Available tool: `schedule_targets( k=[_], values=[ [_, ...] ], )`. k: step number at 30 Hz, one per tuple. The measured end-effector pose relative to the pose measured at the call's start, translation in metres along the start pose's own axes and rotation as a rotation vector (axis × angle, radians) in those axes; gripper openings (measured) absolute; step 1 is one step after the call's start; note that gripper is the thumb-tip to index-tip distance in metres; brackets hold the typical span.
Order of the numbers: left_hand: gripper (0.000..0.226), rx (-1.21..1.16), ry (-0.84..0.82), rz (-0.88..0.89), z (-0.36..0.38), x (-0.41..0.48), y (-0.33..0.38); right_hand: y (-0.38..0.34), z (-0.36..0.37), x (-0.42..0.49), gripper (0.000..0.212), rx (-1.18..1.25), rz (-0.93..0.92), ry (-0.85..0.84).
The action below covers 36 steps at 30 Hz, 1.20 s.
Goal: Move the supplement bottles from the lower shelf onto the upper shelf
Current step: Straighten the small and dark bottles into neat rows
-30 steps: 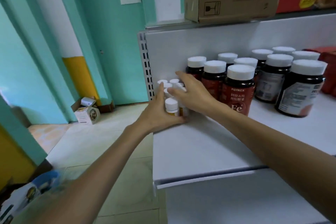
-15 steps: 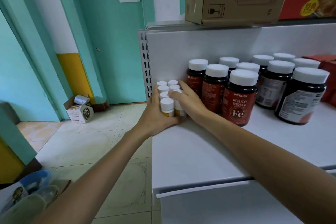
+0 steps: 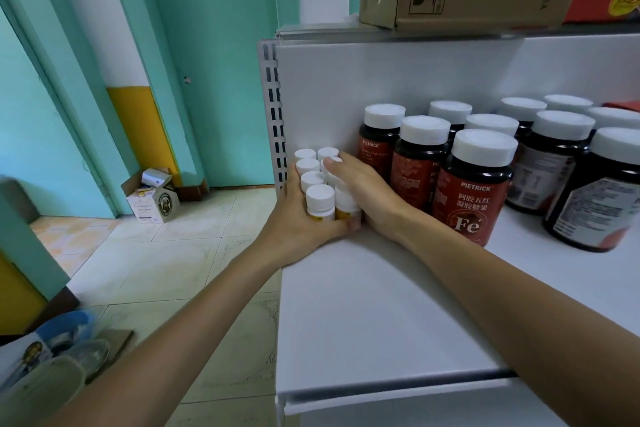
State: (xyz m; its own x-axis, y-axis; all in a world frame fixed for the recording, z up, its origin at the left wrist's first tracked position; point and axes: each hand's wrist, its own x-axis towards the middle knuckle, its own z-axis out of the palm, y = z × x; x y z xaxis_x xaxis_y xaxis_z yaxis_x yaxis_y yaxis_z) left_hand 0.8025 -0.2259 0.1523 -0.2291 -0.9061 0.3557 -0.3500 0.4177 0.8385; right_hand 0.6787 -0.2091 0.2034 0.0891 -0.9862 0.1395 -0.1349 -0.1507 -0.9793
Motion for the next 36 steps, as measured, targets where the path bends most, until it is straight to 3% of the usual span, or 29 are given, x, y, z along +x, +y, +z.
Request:
schedule_targets(
  k=[5,10,14,17,25,30,36],
  values=[
    [0.109,0.121,0.058,0.047,-0.001,-0.006,0.007,0.0,-0.003,0.001,0.011,0.013,-0.026,0.026],
    [0.089,0.035,0.082,-0.007,-0.004,-0.013,0.018,-0.005,0.002,-0.001,0.05,0.064,-0.021,0.088],
    [0.088,0.011,0.039,-0.017,-0.004,-0.011,0.015,-0.002,0.003,-0.003,0.021,0.092,-0.014,0.052],
    [0.09,0.025,0.012,-0.017,-0.005,-0.004,0.012,-0.004,0.003,-0.005,0.033,0.085,-0.017,0.085],
    [0.108,-0.011,-0.021,-0.04,-0.007,0.001,0.007,-0.004,0.002,-0.002,0.037,0.122,0.005,0.039],
    [0.1,-0.003,-0.031,-0.023,-0.006,-0.001,0.009,0.0,0.005,0.002,0.015,0.129,0.002,0.015],
    [0.105,0.038,-0.01,-0.048,-0.009,-0.003,0.015,0.001,0.005,0.004,0.019,0.112,0.011,0.027]
  ],
)
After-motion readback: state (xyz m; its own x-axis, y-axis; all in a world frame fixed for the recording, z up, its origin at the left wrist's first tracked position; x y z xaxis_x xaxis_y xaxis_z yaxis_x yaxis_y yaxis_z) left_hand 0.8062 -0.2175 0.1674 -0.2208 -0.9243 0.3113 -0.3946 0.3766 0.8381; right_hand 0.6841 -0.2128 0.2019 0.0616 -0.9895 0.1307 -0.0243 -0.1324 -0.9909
